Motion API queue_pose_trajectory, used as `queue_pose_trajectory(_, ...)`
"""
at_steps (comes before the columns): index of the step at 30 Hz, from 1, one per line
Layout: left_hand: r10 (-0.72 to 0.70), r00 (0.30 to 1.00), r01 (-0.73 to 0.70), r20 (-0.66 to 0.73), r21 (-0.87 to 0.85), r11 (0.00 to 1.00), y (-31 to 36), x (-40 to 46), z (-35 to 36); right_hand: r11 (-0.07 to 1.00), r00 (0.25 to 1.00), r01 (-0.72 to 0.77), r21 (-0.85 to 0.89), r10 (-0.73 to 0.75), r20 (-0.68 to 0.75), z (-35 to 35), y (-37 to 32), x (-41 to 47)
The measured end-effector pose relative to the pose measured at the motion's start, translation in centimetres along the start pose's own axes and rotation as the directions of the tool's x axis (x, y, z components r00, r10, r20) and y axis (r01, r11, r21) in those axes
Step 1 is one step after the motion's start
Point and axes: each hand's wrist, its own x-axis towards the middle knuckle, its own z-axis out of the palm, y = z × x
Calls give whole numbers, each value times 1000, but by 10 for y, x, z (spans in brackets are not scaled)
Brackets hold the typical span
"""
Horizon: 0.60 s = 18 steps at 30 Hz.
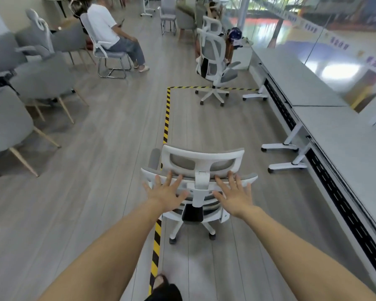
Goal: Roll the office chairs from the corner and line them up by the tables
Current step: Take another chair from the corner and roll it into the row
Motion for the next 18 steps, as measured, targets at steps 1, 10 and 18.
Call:
queue_pose_trajectory(1, 0, 1000, 0, -6, -2, 1000, -2, 28, -13, 1000, 1000, 7, 3, -7, -10, -11, 1, 28)
queue_pose_trajectory(10, 23, 1000, -23, -18, -21, 1000, -22, 282, -141, 1000, 999, -24, 0, 24, -46, -103, 10, 294)
queue_pose_trajectory(18, 40, 998, -42, 52, 55, 998, -30, 498, -277, 997, 996, -62, 38, 59, 73, -210, 24, 514)
